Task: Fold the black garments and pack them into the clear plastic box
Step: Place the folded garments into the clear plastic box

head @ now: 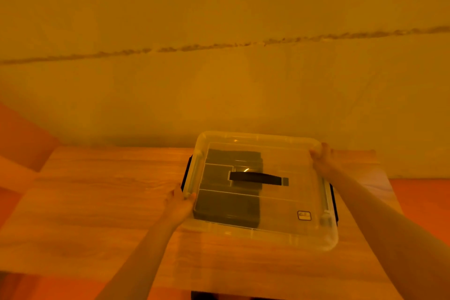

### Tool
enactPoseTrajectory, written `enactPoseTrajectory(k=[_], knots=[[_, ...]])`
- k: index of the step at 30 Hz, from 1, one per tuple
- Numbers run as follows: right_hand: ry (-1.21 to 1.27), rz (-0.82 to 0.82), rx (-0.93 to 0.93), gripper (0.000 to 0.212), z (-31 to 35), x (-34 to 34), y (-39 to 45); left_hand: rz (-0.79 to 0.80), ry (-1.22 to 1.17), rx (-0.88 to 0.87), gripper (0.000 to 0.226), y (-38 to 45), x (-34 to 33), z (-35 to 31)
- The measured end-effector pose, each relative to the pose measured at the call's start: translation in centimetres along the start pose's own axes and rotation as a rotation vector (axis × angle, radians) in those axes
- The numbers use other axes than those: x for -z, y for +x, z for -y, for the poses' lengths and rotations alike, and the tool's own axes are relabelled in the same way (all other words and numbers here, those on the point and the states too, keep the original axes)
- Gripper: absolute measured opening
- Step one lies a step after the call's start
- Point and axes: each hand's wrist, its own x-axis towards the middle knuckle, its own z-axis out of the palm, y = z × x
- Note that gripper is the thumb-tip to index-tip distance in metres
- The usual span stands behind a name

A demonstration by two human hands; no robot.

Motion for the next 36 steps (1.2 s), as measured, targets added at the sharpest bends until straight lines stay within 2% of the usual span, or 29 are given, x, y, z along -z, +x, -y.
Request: enactPoseTrajectory(k=[4,5,7,9,11,12,15,18,21,27,36], knots=[[0.127,-0.031,-0.003,0.072,-2.1,-1.3,-1.5,-0.026,0.053,-0.066,0.07,0.0,-0.5,0.7],[0.149,-0.031,-0.008,0.08,-2.6,-1.5,-2.0,-0.006,0.028,-0.064,0.071,0.0,-0.3,0.5],[0.205,-0.011,-0.065,0.101,-3.6,-1.8,-2.5,0.108,-0.116,-0.013,0.076,0.2,0.4,0.4],[0.246,0.033,-0.148,0.105,-4.3,-1.4,-3.4,0.243,-0.331,0.062,0.093,0.7,1.0,0.9],[0.325,0.127,-0.247,0.106,-4.6,-0.9,-4.5,0.288,-0.451,0.124,0.115,1.5,0.9,1.5],[0.351,0.18,-0.291,0.101,-5.3,-0.7,-4.6,0.273,-0.468,0.14,0.114,1.5,0.7,1.5],[0.38,0.204,-0.31,0.067,-5.7,-0.3,-5.1,0.159,-0.53,0.037,0.081,1.5,0.1,0.9],[0.32,0.058,-0.208,0.051,-4.9,-0.8,-4.7,0.043,-0.445,-0.085,0.06,1.6,0.1,0.4],[0.308,0.009,-0.152,0.045,-3.9,-1.4,-5.1,-0.016,-0.328,-0.165,0.042,1.3,0.1,-0.4],[0.276,-0.076,-0.1,0.046,-3.7,-2.0,-5.9,-0.133,-0.212,-0.296,0.037,0.7,-0.3,-0.5],[0.2,-0.162,-0.093,0.039,-2.8,-2.5,-5.6,-0.264,-0.06,-0.277,0.029,-0.3,-1.1,-0.3]])
